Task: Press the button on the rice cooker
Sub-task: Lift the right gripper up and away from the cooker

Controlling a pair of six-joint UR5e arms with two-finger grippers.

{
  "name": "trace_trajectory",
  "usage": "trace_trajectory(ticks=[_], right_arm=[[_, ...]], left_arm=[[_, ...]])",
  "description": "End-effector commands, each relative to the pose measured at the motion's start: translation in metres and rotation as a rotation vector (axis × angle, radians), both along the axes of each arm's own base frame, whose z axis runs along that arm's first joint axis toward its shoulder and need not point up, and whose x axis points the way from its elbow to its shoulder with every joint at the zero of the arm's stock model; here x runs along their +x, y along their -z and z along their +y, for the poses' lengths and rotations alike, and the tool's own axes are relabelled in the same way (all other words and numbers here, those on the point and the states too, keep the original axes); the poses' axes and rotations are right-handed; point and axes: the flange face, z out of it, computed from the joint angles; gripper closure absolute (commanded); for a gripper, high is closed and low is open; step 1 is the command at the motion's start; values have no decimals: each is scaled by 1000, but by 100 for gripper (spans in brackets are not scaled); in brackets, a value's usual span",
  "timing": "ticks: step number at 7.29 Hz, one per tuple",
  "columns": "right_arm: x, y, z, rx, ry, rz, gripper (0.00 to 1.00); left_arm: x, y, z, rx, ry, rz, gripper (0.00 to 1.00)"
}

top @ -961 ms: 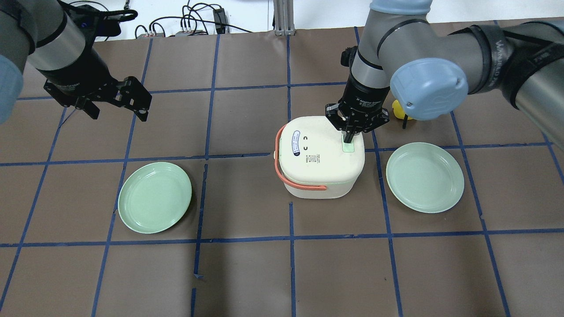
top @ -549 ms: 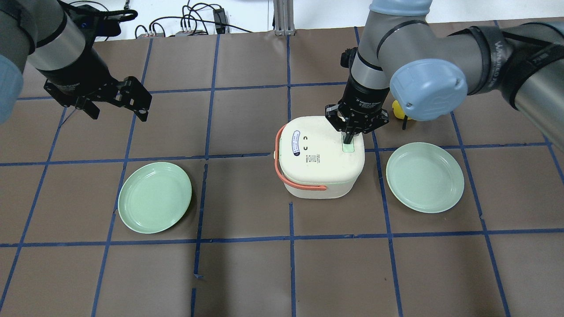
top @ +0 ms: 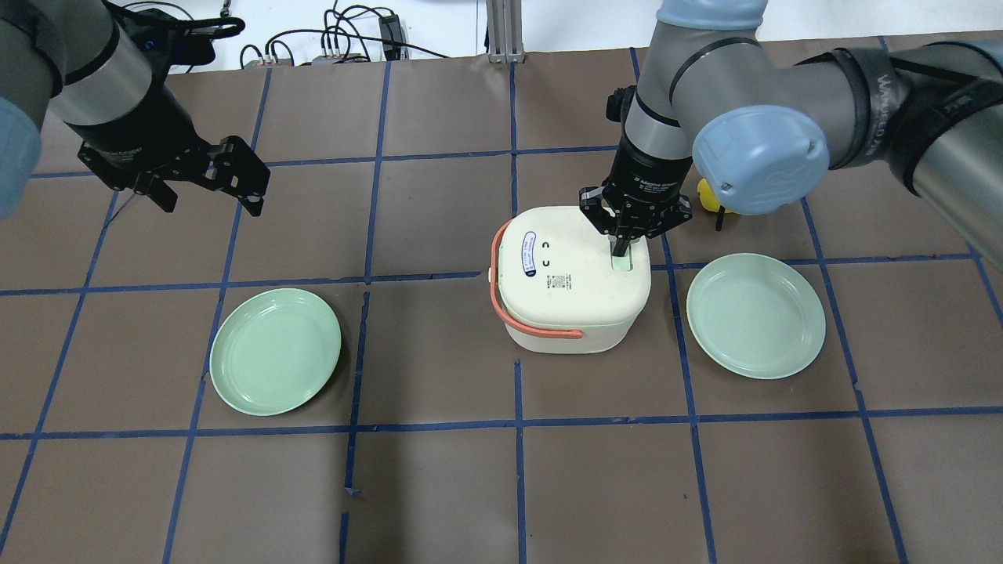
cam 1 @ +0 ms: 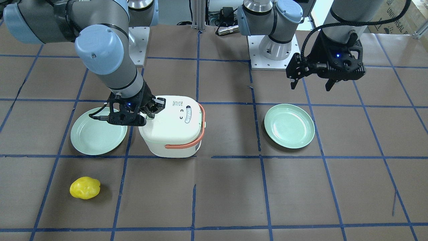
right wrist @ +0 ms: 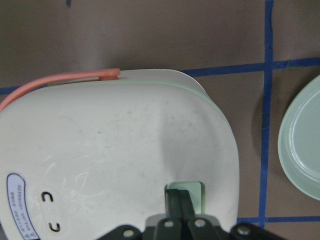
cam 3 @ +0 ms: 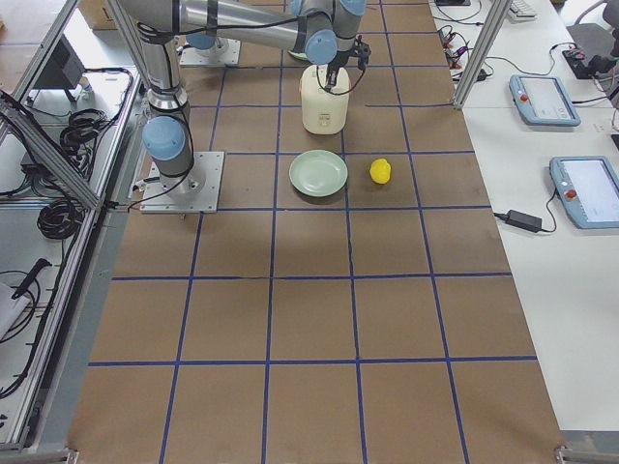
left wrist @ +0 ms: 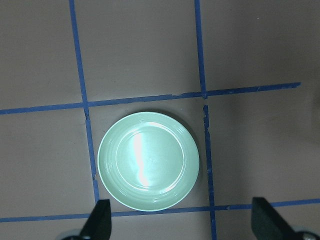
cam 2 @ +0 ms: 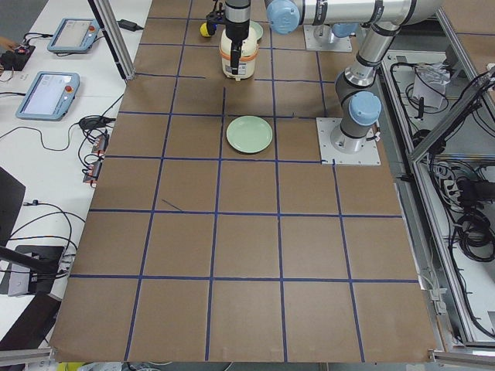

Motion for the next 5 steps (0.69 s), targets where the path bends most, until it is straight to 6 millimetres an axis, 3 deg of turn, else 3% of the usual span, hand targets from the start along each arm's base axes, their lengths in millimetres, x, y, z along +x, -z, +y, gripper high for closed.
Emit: trace_trajectory(ticks=[1,2,4,5], right_arm=[[0,-12,-1,-13,15,1,82],[2,-25,-5,-33,49,-1,66],[-1,-82,-23,-139,78,-8,22],[-6,-105,-31,-166,74,37,8]], left_arm=[[0,0,0,0,0,0,0],[0,0,0,0,1,0,0],[0,-1,0,-1,0,0,0],[0,0,0,0,1,0,0]])
